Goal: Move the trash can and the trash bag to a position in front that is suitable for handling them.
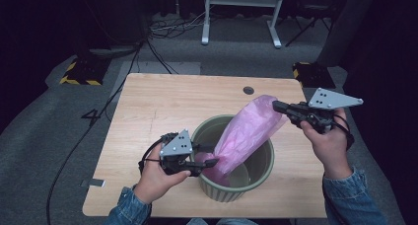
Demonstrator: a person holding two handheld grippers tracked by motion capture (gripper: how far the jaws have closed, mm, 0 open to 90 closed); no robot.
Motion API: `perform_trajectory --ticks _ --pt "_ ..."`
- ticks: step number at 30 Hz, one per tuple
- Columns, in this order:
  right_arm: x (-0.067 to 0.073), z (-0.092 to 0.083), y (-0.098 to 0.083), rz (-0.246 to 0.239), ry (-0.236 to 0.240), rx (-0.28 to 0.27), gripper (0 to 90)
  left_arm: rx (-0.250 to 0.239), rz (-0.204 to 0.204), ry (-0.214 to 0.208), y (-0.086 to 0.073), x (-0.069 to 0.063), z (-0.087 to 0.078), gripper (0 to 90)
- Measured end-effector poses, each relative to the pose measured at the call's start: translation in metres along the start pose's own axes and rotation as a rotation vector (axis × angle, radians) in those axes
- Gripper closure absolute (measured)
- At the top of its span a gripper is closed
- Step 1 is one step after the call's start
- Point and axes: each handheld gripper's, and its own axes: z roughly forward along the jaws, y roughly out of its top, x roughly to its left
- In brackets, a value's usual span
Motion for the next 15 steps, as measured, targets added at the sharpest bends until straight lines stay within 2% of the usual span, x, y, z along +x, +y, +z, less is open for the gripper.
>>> perform_trajectory --ticks 3,7,15 --pt "0.005 -0.002 0.004 -0.014 0.005 -0.021 90.0 -0.018 0.011 0.022 0.007 -0.001 -0.007 41.0" --pt "0.016 -0.001 0.011 -0.03 0.041 -0.04 90.0 -0.034 0.027 0.031 0.02 -0.001 -0.01 41.5" --pt "0.045 0.017 0.021 -0.062 0.146 -0.067 90.0 -0.048 0.062 0.014 0.041 -0.003 0.004 39.6"
